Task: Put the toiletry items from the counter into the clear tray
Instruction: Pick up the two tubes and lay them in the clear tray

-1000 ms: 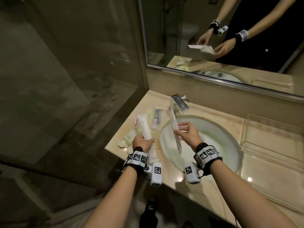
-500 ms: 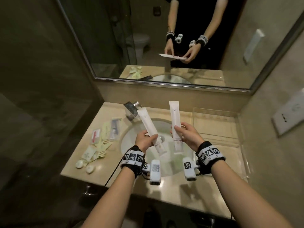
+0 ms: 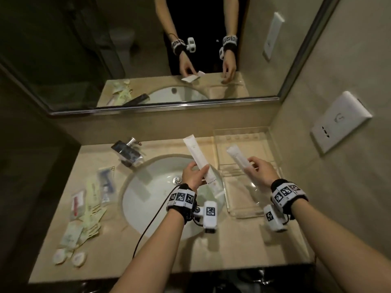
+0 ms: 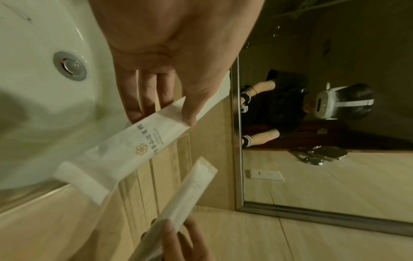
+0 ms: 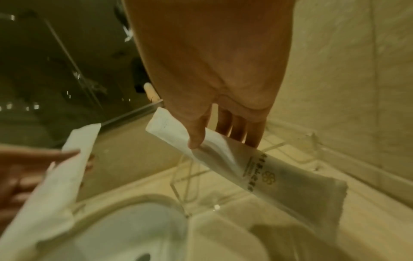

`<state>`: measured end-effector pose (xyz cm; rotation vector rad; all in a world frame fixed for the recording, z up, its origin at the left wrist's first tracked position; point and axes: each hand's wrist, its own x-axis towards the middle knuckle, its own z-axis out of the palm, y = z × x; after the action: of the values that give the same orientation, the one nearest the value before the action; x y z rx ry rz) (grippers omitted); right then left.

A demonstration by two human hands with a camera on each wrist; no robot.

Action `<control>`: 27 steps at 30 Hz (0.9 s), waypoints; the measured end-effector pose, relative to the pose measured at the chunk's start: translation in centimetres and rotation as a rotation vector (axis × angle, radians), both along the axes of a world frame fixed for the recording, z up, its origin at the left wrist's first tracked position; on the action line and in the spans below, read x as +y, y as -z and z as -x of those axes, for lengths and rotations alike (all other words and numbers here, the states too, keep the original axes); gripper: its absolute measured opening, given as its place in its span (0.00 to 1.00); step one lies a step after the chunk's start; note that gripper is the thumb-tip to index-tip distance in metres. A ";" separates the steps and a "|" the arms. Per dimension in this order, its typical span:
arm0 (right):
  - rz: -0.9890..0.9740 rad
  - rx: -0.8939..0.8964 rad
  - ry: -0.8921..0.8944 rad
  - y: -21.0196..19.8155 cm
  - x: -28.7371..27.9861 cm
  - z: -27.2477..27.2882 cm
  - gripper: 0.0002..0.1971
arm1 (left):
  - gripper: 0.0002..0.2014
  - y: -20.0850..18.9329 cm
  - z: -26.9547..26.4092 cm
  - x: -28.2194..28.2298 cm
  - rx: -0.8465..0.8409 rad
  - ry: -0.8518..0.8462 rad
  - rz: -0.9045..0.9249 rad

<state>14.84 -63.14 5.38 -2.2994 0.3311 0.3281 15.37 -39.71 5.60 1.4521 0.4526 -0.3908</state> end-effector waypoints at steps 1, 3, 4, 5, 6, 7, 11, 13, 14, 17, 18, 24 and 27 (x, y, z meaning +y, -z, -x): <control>0.066 0.032 -0.040 0.7 -0.7 0.2 0.13 | 0.19 0.3 -0.1 -0.4 0.005 0.002 -0.001; 0.164 0.113 -0.106 2.2 -1.7 0.7 0.13 | 0.18 0.9 -0.2 -1.2 0.008 0.004 -0.015; 0.204 0.152 -0.129 3.1 -2.2 1.0 0.12 | 0.18 1.3 -0.3 -1.5 0.013 -0.001 -0.021; 0.248 0.185 -0.157 4.0 -2.6 1.2 0.10 | 0.18 1.7 -0.3 -1.8 0.024 -0.010 -0.030; 0.294 0.221 -0.198 5.0 -2.9 1.4 0.11 | 0.18 2.1 -0.3 -2.0 0.039 -0.021 -0.039; 0.336 0.255 -0.251 5.8 -3.2 1.6 0.12 | 0.17 2.4 -0.2 -2.2 0.056 -0.034 -0.042; 0.416 0.323 -0.421 8.1 -3.6 2.5 0.13 | 0.16 3.5 0.2 -3.2 0.103 -0.076 -0.029; 0.418 0.289 -0.428 8.7 -3.8 2.8 0.13 | 0.15 3.9 0.5 -3.9 0.125 -0.090 -0.024; 0.406 0.261 -0.414 8.8 -4.0 2.9 0.14 | 0.15 4.1 0.6 -4.2 0.133 -0.100 -0.019; 0.395 0.180 -0.403 8.9 -4.5 3.3 0.14 | 0.16 4.6 1.0 -5.2 0.149 -0.122 -0.017; 0.396 0.161 -0.413 8.9 -4.7 3.5 0.14 | 0.15 4.7 1.1 -5.5 0.154 -0.128 -0.015; 0.296 0.144 -0.420 9.2 -5.4 5.3 0.13 | 0.12 4.7 1.6 -7.5 0.174 -0.218 0.037; 0.153 0.038 -0.209 8.5 -5.8 5.0 0.10 | 0.12 4.7 1.8 -8.3 0.177 -0.208 0.074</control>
<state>9.87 -68.92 -3.08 -2.4872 0.1385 0.4652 13.61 -48.04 0.90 1.2899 0.7181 -0.3661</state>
